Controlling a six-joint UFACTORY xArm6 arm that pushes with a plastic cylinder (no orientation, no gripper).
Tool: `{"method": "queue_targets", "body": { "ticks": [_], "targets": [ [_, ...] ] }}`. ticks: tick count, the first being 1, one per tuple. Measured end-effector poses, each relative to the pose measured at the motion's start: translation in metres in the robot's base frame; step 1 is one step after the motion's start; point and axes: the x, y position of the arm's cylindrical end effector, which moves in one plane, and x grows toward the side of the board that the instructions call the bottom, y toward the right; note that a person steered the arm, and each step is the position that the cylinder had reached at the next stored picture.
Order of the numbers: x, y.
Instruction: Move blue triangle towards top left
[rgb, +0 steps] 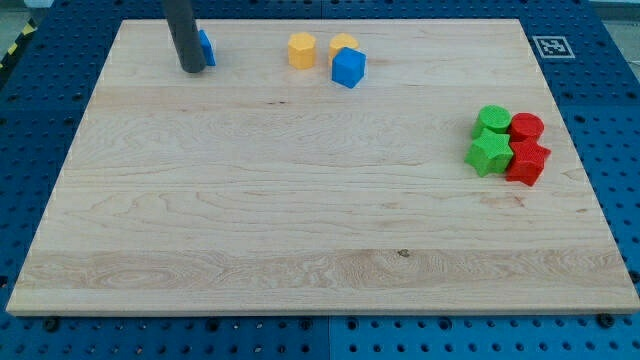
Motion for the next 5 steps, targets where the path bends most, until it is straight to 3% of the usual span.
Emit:
{"method": "queue_targets", "body": {
  "ticks": [2,3,5],
  "targets": [
    [0.001,0.049],
    [-0.016,0.007],
    [-0.018,0.007]
  ]
}}
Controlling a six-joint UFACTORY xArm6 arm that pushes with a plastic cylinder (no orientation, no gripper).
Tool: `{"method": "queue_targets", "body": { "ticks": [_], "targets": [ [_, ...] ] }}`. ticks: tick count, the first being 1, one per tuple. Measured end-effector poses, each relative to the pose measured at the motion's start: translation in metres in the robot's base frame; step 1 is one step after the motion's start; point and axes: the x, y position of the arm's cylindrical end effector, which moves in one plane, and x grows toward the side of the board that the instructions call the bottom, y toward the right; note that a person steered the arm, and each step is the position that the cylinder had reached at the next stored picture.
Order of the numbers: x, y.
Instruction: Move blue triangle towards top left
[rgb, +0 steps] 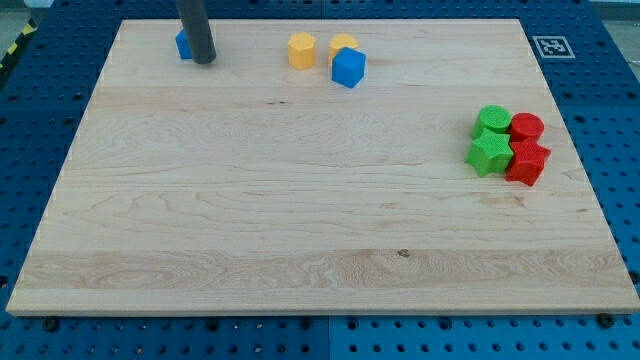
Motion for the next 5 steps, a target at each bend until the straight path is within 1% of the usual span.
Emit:
{"method": "queue_targets", "body": {
  "ticks": [2,4,5],
  "targets": [
    [-0.012,-0.004],
    [-0.013,-0.004],
    [0.016,-0.003]
  ]
}}
